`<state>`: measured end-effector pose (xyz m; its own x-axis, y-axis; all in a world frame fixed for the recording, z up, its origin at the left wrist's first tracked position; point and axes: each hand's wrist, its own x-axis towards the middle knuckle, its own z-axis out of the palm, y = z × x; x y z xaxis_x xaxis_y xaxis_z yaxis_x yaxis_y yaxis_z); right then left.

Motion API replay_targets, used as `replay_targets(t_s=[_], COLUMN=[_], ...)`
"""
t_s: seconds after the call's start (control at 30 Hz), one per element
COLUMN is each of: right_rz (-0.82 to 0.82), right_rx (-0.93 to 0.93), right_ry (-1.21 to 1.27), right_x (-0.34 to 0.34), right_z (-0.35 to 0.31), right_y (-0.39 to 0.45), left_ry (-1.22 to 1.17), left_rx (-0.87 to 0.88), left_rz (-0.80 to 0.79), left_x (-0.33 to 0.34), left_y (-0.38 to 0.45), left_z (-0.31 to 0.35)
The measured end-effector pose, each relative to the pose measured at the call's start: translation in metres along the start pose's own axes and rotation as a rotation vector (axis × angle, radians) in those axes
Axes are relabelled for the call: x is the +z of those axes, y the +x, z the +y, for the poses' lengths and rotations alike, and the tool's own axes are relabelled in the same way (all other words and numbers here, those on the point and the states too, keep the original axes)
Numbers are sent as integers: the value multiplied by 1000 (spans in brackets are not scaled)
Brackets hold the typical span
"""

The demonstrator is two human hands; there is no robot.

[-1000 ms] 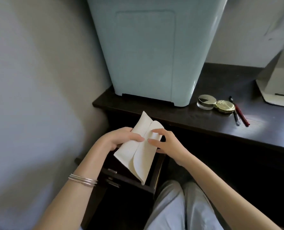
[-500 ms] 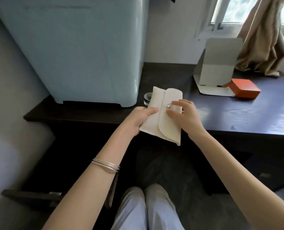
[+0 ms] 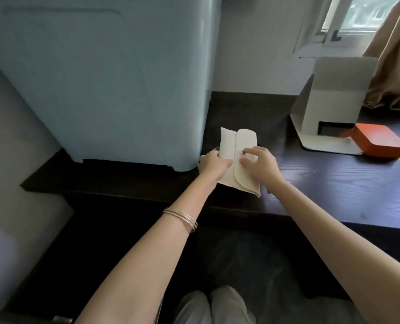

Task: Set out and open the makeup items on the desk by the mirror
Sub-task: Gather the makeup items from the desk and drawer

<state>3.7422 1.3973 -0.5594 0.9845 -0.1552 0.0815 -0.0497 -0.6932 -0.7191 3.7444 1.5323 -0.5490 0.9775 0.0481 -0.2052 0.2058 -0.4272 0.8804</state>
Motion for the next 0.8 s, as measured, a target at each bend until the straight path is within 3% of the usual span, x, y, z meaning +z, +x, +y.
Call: replay_targets(t_s=[0.13, 0.23, 0.4, 0.6, 0.8], right_rz=[120, 114, -171, -515, -713], right_rx=[-47, -114, -134, -92, -83], right_ry=[114, 323, 444, 439, 385], right_x=[-7, -6, 40, 135, 197], right_z=[-18, -40, -66, -98, -113], right_y=[-30, -83, -175, -272, -346], left_ry=[-39, -27, 6, 63, 135], left_rx=[53, 104, 80, -89, -225], left_rz=[-4, 5, 18, 62, 19], left_x=[-19, -50, -116, -173, -199], left_y=[-26, -63, -147, -238, -279], left_z=[-7, -26, -92, -192, -264])
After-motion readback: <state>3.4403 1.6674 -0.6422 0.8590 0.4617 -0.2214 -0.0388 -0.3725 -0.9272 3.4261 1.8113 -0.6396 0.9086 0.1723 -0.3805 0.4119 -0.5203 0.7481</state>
